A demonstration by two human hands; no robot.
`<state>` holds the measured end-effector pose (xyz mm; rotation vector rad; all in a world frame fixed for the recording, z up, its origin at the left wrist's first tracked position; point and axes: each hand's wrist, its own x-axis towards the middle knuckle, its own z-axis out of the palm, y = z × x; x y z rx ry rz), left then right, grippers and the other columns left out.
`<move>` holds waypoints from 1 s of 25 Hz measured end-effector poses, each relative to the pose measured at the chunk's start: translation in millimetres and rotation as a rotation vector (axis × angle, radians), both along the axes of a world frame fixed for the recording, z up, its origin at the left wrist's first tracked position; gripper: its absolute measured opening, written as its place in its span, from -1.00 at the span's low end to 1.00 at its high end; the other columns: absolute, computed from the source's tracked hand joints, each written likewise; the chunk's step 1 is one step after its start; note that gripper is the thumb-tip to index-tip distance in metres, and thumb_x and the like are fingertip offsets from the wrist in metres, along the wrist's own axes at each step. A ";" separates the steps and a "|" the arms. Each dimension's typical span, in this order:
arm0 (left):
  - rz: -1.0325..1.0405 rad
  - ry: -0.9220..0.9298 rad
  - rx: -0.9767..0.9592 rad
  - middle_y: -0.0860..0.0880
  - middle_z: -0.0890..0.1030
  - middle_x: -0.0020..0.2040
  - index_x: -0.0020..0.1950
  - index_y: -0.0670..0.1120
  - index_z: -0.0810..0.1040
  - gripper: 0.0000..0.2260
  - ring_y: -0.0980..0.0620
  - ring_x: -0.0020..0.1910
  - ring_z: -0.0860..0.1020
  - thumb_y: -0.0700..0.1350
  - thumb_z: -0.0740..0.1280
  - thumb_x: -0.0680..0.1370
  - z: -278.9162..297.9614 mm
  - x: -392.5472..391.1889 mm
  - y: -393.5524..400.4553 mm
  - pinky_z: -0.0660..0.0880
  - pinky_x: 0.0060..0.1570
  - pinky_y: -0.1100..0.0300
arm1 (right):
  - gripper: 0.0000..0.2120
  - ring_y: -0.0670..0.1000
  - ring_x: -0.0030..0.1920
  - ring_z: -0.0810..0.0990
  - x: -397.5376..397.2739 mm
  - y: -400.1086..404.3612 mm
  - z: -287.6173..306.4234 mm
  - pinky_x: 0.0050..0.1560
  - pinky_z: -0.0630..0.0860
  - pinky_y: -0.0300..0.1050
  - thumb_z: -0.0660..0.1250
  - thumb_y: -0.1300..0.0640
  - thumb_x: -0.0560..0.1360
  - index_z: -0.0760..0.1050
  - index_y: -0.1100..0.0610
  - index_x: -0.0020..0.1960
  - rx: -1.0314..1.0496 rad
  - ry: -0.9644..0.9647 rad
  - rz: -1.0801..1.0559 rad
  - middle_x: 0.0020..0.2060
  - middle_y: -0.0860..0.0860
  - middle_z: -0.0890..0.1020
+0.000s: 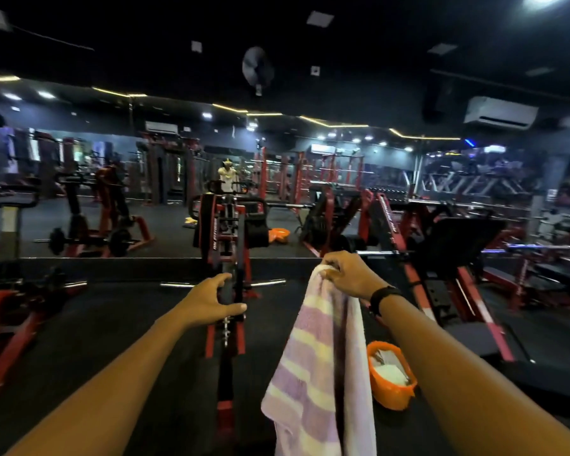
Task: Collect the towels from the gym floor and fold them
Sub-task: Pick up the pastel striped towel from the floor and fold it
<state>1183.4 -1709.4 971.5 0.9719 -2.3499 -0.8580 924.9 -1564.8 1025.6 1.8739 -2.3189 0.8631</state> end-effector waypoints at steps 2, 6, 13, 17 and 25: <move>-0.051 -0.009 0.003 -0.11 0.33 0.46 0.51 -0.06 0.21 -0.23 -0.05 0.41 0.34 0.07 0.50 0.40 -7.7 -45.0 -14.0 0.31 0.35 0.10 | -0.91 0.03 -0.11 0.52 -39.3 -0.1 -7.1 -0.19 0.31 -0.23 0.29 0.22 0.52 0.49 0.12 -0.16 -0.009 -0.001 -0.064 -0.19 0.04 0.57; -0.152 -0.020 0.003 -0.09 0.35 0.45 0.50 -0.05 0.23 -0.24 -0.04 0.40 0.36 0.07 0.50 0.40 -20.9 -147.8 -52.5 0.33 0.33 0.11 | -0.90 0.02 -0.13 0.47 -124.0 -7.7 -18.4 -0.22 0.30 -0.22 0.28 0.24 0.52 0.42 0.10 -0.15 -0.014 0.005 -0.187 -0.18 0.02 0.54; -0.282 -0.047 0.016 -0.09 0.35 0.44 0.50 -0.02 0.24 -0.25 -0.06 0.39 0.37 0.10 0.49 0.39 -19.4 -326.3 -138.0 0.35 0.31 0.08 | -0.90 0.00 -0.05 0.51 -264.0 -42.0 -14.7 -0.07 0.35 -0.22 0.25 0.31 0.50 0.52 0.18 -0.04 0.052 -0.011 -0.311 -0.12 0.00 0.56; -0.356 -0.065 0.008 -0.11 0.35 0.44 0.50 -0.02 0.23 -0.24 -0.08 0.39 0.36 0.11 0.48 0.39 -10.8 -424.0 -170.5 0.35 0.31 0.07 | -0.79 0.03 -0.05 0.53 -342.8 -56.9 -12.4 -0.03 0.42 -0.14 0.24 0.38 0.44 0.49 0.09 -0.09 0.027 -0.064 -0.346 -0.12 -0.01 0.57; -0.435 -0.048 -0.053 -0.11 0.33 0.46 0.52 -0.02 0.20 -0.23 -0.08 0.42 0.33 0.09 0.48 0.41 -6.6 -596.7 -197.4 0.31 0.32 0.09 | -0.74 0.03 0.02 0.60 -506.5 -97.0 -7.7 0.11 0.54 -0.10 0.23 0.41 0.46 0.63 0.19 -0.02 -0.051 -0.046 -0.325 -0.05 0.07 0.67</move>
